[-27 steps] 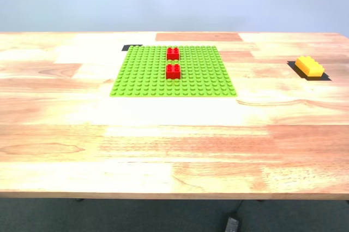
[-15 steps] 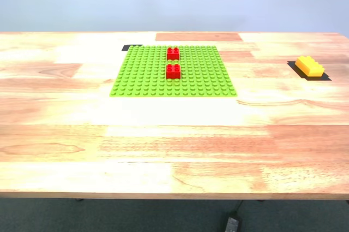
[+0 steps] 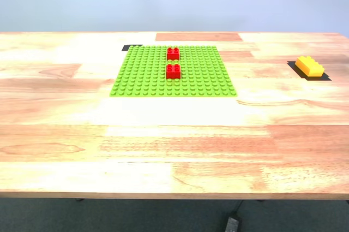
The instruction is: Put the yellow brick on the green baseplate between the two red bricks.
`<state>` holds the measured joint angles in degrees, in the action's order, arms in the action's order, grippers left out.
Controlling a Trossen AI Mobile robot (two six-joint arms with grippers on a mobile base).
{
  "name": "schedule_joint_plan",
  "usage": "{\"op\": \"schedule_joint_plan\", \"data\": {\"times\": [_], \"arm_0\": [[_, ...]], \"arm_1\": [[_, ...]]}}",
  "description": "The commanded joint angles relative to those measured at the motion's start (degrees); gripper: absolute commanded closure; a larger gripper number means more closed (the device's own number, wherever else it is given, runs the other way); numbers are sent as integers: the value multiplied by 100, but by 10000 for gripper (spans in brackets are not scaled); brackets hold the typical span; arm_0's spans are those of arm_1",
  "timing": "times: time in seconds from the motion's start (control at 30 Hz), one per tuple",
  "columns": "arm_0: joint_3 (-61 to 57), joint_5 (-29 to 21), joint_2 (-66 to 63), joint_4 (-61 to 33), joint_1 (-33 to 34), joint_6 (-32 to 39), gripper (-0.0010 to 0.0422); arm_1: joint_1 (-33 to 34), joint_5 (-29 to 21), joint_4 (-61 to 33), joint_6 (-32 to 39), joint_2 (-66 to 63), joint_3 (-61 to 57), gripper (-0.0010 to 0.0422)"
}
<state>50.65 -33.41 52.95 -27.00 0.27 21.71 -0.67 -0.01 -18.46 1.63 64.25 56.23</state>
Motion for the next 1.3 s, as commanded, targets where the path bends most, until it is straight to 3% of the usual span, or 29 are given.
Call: {"op": "schedule_joint_plan", "data": {"times": [0.03,0.2,0.33,0.6,0.73,1.0,1.1,1.3], "arm_0": [[382,-7,-114,-1043,0,415,413],[706,17,-295,-2120,2,872,412],[634,31,-494,-2098,0,859,412],[391,-13,-608,-1976,0,804,412],[391,-9,-557,-1996,2,804,412],[420,-11,-546,-2006,0,807,413],[409,-11,-555,-1998,2,807,413],[422,-11,-544,-2002,2,807,412]], "arm_1": [[0,-13,-809,-24,243,562,413],[52,-11,-2205,-535,835,1491,413],[37,-11,-3209,-815,1386,2157,413],[35,35,-4336,-643,2354,3099,396],[20,275,-4769,-638,2734,3338,316],[7,236,-4802,-621,3272,3121,51],[11,109,-4730,-629,3501,3003,23],[-2,118,-4299,-643,3899,2688,49]]}}
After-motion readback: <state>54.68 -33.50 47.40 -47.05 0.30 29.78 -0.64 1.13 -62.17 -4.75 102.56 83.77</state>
